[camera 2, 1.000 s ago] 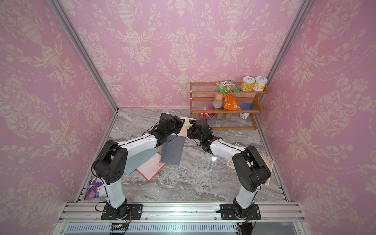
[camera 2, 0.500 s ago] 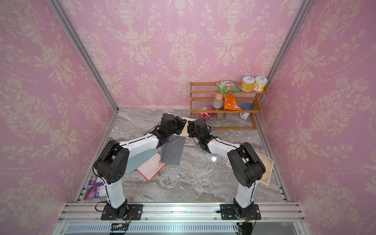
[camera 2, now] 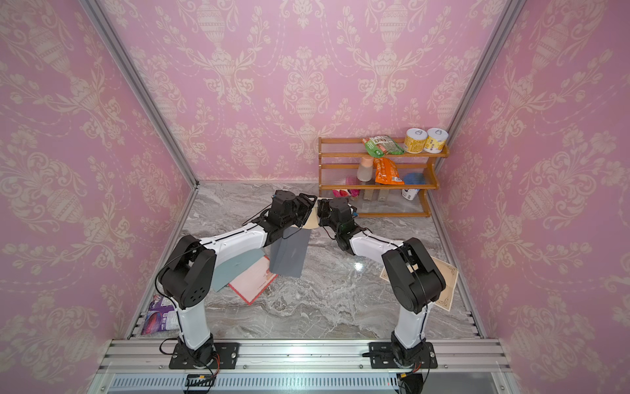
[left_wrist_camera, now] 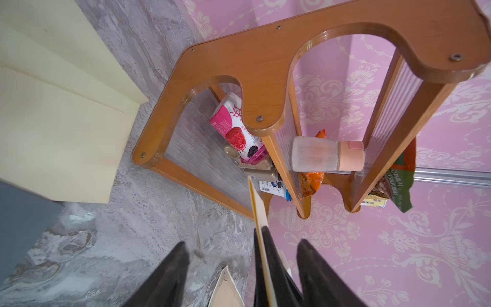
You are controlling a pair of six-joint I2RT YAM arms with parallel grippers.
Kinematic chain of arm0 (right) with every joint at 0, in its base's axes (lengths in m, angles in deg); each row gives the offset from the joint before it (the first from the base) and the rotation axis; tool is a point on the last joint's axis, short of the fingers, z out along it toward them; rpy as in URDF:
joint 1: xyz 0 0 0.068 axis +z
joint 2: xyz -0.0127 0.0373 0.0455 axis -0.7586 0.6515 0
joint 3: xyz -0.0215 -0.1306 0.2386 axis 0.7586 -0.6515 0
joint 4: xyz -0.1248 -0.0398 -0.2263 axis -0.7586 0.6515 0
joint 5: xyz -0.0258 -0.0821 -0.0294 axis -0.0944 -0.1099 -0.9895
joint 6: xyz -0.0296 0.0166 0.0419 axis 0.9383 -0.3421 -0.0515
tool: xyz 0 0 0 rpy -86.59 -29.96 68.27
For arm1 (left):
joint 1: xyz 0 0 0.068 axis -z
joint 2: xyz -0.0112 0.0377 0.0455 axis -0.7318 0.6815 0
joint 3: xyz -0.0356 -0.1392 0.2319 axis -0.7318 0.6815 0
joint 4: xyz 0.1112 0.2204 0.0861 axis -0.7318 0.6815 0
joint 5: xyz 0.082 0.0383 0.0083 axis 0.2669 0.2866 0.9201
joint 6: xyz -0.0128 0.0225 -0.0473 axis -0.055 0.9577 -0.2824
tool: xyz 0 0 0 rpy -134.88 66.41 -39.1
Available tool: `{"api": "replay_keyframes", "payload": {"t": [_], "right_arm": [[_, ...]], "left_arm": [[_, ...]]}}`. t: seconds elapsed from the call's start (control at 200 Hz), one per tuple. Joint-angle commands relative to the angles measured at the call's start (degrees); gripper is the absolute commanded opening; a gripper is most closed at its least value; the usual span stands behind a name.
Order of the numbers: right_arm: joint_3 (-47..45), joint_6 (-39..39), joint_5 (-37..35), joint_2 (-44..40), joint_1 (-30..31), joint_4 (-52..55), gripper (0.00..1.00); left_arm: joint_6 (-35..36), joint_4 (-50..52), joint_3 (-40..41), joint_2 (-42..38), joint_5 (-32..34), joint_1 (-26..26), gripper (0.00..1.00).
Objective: Fold the letter paper in half and place it into the envelope
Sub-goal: Fold the letter paper at the center of the board, then pick up the envelope from the center of the board.
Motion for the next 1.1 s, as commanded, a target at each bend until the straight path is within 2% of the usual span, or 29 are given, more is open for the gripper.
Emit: {"api": "replay_keyframes", "payload": {"t": [0.0, 0.245, 0.405, 0.515, 0.7, 0.875, 1.095], "right_arm": [[-0.66, 6.42, 6.48, -2.16, -2.11, 1.9, 0.0], [-4.68, 17.99, 20.99, -5.18, -6.91, 4.76, 0.0], [-9.21, 25.72, 27.78, -6.97, -9.04, 5.64, 0.0], [-11.35, 30.88, 30.73, -8.47, -10.16, 8.52, 0.0], [-11.54, 37.62, 33.85, -9.92, -10.37, 14.57, 0.0], [-12.03, 39.74, 34.45, -10.14, -10.35, 16.96, 0.0], [-11.77, 40.27, 34.78, -9.55, -10.26, 17.36, 0.0]], "left_arm": [[8.03, 11.62, -4.49, -1.77, -2.65, -1.81, 0.99], [27.62, 37.1, -12.09, -2.0, -8.68, -6.86, 0.99], [41.52, 49.56, -12.67, -3.11, -5.42, -7.87, 0.99], [47.64, 54.86, -11.41, -4.21, -2.46, -8.36, 0.99], [51.17, 57.09, -5.83, -7.34, 0.49, -9.36, 0.99], [52.4, 56.96, -0.14, -10.02, 2.39, -9.5, 0.98], [51.18, 52.32, 5.27, -10.02, 1.82, -9.54, 0.85]]}}
